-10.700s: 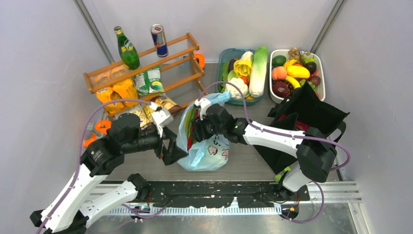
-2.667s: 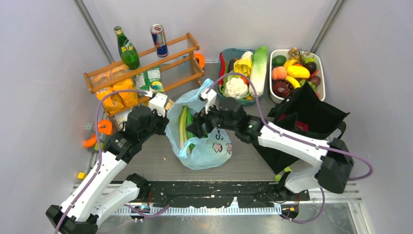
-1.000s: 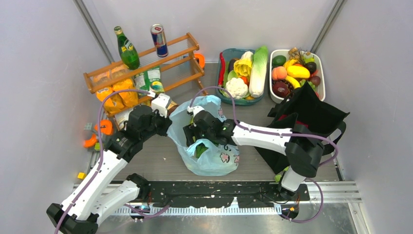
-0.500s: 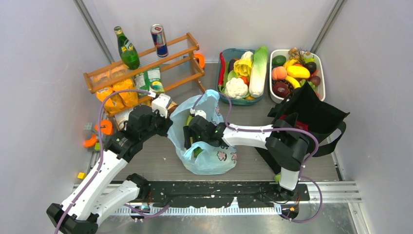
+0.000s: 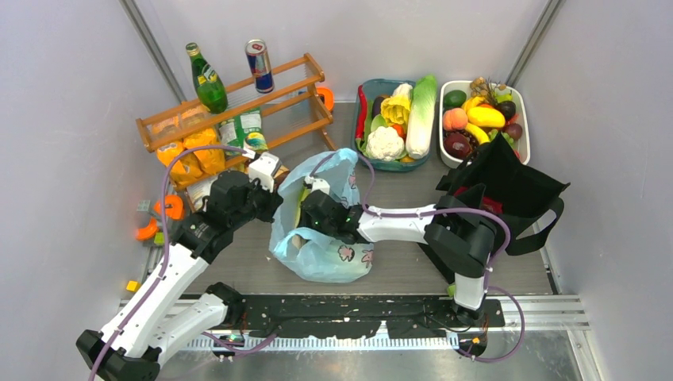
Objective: Untie the knot of the grocery bags and take out the mixed food
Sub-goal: Pick up the fake vegetable from the takeout bag.
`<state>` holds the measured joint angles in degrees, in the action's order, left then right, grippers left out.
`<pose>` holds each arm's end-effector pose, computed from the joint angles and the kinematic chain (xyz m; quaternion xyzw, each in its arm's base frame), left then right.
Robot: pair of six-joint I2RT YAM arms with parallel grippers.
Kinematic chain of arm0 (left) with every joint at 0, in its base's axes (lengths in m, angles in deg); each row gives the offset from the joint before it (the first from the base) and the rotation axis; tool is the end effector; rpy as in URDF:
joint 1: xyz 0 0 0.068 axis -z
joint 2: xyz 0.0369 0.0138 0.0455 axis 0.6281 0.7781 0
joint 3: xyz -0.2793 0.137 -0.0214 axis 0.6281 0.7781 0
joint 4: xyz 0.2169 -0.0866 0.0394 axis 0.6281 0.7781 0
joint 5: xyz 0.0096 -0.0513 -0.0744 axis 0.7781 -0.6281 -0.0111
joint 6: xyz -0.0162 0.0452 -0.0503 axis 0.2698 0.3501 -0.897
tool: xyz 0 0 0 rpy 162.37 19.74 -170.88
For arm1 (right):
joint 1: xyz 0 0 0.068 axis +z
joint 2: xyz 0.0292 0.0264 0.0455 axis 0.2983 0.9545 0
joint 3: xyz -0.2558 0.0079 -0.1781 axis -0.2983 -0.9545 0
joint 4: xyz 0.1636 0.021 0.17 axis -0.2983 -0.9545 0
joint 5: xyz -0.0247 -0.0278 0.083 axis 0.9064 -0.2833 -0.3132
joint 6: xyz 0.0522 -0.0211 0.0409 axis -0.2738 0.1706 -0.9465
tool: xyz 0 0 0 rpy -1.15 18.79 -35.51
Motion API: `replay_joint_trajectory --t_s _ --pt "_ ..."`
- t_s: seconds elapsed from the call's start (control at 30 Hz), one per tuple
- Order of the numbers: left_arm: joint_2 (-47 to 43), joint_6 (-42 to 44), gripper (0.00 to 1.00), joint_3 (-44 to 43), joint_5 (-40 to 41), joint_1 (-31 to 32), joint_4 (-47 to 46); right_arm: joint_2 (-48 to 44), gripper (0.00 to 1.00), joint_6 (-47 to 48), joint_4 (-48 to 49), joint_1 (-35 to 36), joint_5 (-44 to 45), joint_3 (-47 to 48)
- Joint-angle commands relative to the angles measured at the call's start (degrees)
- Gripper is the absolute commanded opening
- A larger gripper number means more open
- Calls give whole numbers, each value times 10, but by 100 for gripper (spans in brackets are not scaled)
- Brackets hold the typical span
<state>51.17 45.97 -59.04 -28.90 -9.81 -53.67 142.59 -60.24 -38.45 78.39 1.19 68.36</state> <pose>0.1236 -0.0717 0.3426 0.1893 0.8409 -0.1691 0.4781 0.2037 0.3564 0.2213 -0.1213 0.9007 0.2983 0.2917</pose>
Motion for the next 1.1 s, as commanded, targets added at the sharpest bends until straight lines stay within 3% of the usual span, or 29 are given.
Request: replay_joint_trajectory --t_s 0.0,0.37,0.53,0.9,1.07 --pt "-1 4 0 -1 -6 -2 -28 -39 8 0 -4 2 28 -26" --pt "-1 2 0 -2 12 -2 -24 -164 5 23 24 2 92 -66" --pt "-3 0 0 -3 11 -2 -24 -178 5 26 22 2 96 -74" --pt "-2 -1 0 -3 1 -1 -25 -91 55 -23 68 9 -13 -53" --pt "0 -1 0 -3 -4 2 -25 -51 63 -35 79 9 -20 -48"
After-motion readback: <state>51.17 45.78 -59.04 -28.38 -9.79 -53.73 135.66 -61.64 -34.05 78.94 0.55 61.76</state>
